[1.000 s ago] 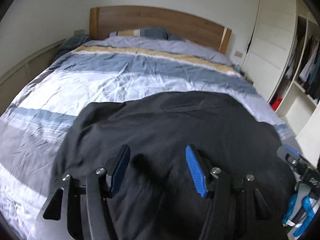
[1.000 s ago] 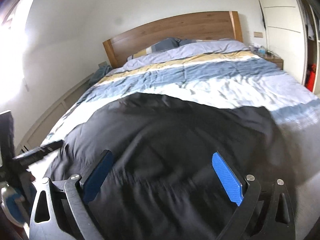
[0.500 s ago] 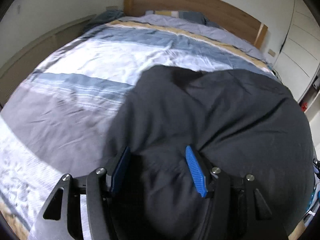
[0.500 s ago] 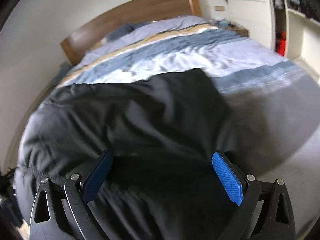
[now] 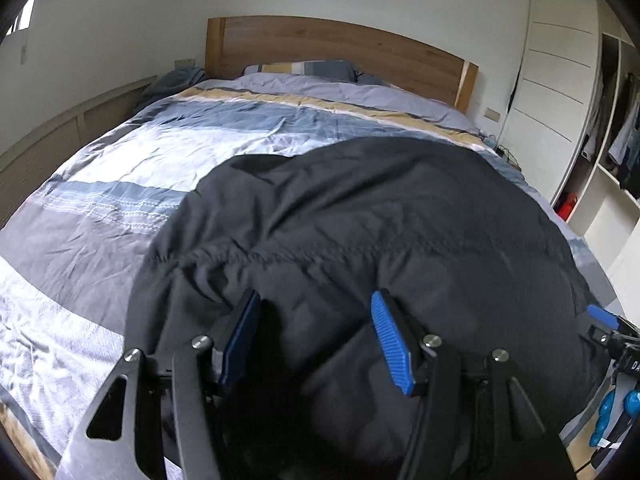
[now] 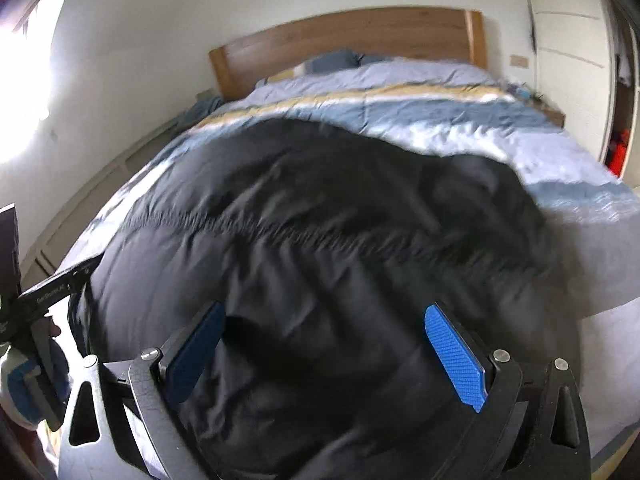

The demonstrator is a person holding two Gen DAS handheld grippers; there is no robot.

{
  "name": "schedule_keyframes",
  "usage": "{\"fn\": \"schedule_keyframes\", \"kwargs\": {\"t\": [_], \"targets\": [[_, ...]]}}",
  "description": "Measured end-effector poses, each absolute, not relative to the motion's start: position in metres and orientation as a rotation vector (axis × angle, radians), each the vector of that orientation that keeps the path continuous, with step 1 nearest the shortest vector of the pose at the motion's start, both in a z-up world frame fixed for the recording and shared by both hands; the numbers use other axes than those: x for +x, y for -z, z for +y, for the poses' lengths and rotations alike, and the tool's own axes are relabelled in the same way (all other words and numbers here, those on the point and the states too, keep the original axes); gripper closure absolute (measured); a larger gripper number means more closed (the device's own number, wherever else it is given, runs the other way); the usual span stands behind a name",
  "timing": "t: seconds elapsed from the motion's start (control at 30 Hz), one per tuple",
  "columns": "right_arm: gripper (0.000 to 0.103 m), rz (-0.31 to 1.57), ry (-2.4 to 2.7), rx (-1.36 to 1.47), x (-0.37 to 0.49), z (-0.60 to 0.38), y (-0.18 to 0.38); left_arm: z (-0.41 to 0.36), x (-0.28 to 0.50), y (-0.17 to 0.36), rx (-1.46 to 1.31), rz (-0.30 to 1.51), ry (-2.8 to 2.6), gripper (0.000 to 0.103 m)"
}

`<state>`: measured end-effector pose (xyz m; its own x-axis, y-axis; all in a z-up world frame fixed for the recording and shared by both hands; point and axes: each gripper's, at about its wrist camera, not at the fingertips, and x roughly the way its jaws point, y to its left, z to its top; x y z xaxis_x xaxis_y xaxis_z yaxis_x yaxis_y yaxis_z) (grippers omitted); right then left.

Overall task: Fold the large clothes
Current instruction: 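Press both grippers onto the rolled black coat bundle to compact it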

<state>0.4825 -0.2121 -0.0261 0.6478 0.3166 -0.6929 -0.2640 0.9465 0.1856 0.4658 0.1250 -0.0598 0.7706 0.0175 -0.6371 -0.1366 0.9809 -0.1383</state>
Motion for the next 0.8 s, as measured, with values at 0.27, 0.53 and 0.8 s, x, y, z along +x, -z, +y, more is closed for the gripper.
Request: {"fn": "schedule_keyframes", "kwargs": {"t": [0.27,0.53,0.8], "targets": [[0.002,0.808,-0.300,0.073,0.475,-0.231,0.047,0.117,0.453,0.078,-0.172,0.674,-0.092,0.047],[0.002,0.827,-0.239,0.085,0.466,-0.264,0.053,0.116,0.451,0.084,-0.172,0.681,-0.106,0.043],[0.002,0.843,-0.224,0.090,0.470,-0.282,0.053,0.121,0.451,0.084,-0.168,0.697,-0.127,0.039]]}}
